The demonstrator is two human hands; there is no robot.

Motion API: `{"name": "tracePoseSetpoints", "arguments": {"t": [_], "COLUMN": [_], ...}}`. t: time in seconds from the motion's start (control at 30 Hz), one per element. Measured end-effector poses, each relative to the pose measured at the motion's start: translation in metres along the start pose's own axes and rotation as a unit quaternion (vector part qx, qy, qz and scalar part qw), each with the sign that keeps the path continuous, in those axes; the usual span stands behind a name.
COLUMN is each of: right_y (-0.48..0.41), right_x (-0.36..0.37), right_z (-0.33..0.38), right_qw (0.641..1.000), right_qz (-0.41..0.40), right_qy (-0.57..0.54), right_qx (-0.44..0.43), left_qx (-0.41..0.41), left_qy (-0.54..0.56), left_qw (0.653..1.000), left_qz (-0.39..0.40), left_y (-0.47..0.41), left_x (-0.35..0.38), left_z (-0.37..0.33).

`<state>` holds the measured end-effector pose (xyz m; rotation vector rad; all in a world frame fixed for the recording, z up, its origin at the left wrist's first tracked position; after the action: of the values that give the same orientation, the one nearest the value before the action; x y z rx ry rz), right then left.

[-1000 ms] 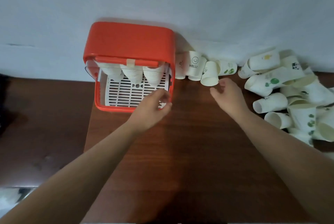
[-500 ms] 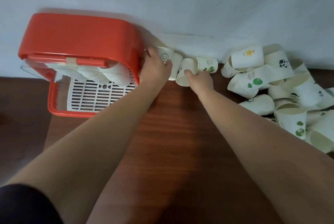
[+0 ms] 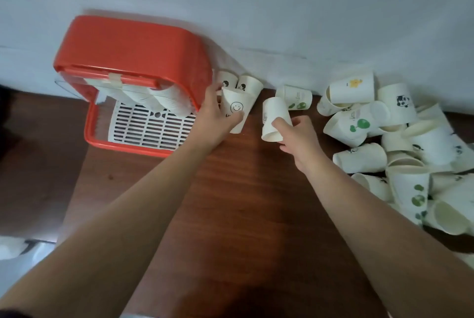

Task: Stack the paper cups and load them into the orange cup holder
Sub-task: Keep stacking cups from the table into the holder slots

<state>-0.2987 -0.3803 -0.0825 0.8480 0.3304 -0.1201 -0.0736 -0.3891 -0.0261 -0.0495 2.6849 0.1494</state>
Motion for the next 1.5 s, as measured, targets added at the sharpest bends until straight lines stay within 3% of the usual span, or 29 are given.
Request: {"name": "tracePoseSetpoints", "arguments": {"t": [0.17,0.33,0.57,0.73,1.07,1.2,1.43,1.5], "right_y": [0.049,0.088,0.134,0.153,0.154,0.151,0.153,0.156], "right_x": [0.000,0.036,0.115,0.182,0.227,0.237,0.252,0.261], "right_z": [0.007,0.022,0.028,0.036,0.066,0.071,0.086,0.093], "right_qw": [0.999,0.995,0.990,0.990,0.983,0.978,0.967,0.963], "right_qz": [0.020,0.068,0.049,0.051,-0.040,-0.042,-0.053,-0.043], "right_qy": [0.004,0.039,0.090,0.074,0.071,0.102,0.118,0.121], "right_qx": [-0.040,-0.065,-0.096,-0.112,-0.165,-0.177,-0.221,-0.237], "left_qx": [-0.006,-0.029,-0.050,-0.010,0.065,0.061,0.083,0.121], "left_qy": [0.069,0.104,0.061,0.004,-0.135,-0.185,-0.161,-0.226], "left_qw": [0.997,0.994,0.996,0.999,0.989,0.979,0.981,0.965], "left_qz": [0.022,-0.007,-0.038,-0.030,0.008,0.058,0.072,0.056], "left_y": [0.048,0.082,0.101,0.071,0.031,0.028,0.026,0.029], "left_x": [-0.047,-0.112,-0.207,-0.251,-0.241,-0.226,-0.237,-0.244], "left_z": [0.002,0.031,0.098,0.122,0.152,0.158,0.165,0.167]}}
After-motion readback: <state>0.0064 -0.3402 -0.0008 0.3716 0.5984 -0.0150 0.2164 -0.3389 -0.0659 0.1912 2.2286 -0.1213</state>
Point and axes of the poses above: each hand's wrist, its own y-axis away from the middle knuckle, its own x-axis out of the palm, z = x × y, the point moved 8 cm from there along -y, towards the middle knuckle, and after that the axes turned 8 degrees about x, right-handed, at the moved point
